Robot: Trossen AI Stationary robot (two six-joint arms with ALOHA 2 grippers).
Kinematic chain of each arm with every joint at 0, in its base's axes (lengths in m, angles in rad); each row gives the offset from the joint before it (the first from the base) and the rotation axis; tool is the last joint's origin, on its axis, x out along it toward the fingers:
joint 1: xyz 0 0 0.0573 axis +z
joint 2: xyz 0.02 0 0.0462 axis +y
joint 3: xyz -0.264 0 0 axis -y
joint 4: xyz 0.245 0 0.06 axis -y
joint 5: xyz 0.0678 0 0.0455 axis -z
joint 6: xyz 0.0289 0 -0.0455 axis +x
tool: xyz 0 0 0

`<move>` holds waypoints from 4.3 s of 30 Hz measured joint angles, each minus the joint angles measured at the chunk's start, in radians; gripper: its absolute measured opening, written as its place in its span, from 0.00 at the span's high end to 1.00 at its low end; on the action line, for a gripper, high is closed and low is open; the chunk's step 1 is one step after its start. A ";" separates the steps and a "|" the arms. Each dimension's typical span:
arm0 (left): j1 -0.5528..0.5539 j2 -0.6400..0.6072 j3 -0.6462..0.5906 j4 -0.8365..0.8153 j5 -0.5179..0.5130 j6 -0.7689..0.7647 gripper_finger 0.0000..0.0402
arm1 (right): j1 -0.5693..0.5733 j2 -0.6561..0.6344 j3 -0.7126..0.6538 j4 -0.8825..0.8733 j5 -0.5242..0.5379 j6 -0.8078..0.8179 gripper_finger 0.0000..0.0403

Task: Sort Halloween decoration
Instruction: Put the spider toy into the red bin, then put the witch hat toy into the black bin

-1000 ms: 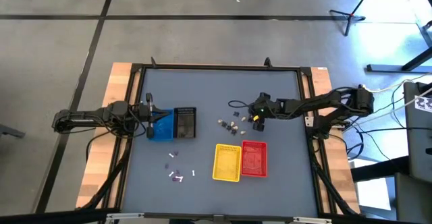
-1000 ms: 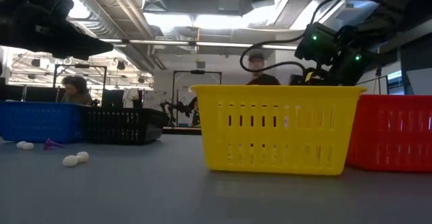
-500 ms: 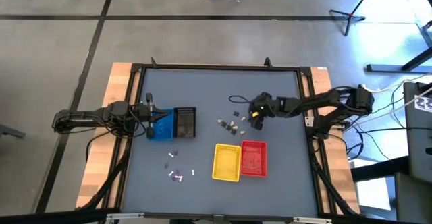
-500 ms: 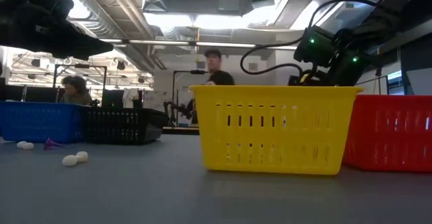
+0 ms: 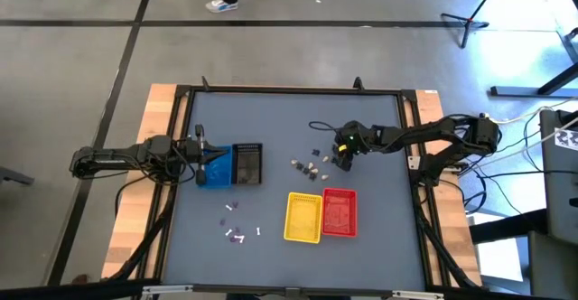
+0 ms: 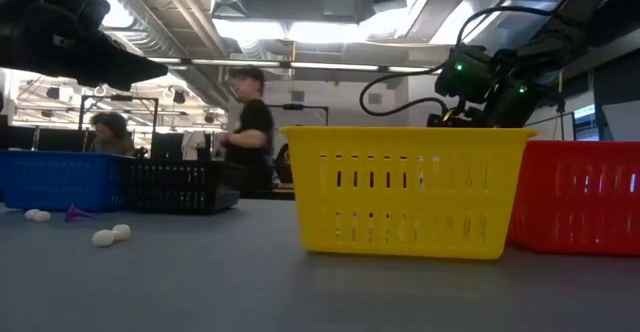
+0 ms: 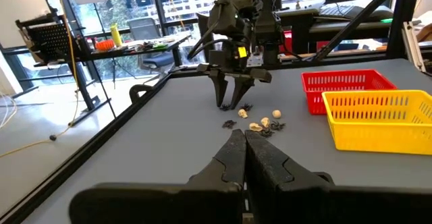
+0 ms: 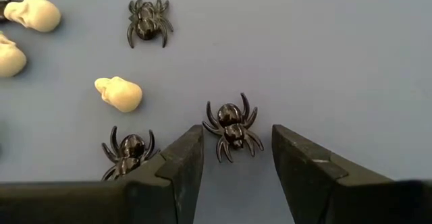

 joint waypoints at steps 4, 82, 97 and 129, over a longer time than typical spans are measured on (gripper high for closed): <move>0.000 0.000 0.000 0.000 0.000 0.000 1.00 | 0.000 0.000 0.000 -0.001 -0.001 0.000 0.56; 0.000 0.000 0.000 0.000 0.000 0.000 1.00 | 0.599 -0.002 0.536 -0.596 -0.410 0.305 0.80; 0.000 0.000 0.000 0.000 0.000 0.000 1.00 | 0.699 -0.002 0.534 -0.699 -0.201 0.415 0.69; -0.051 0.048 0.000 0.335 0.199 -0.388 0.63 | 0.697 -0.002 0.534 -0.715 -0.198 0.415 0.53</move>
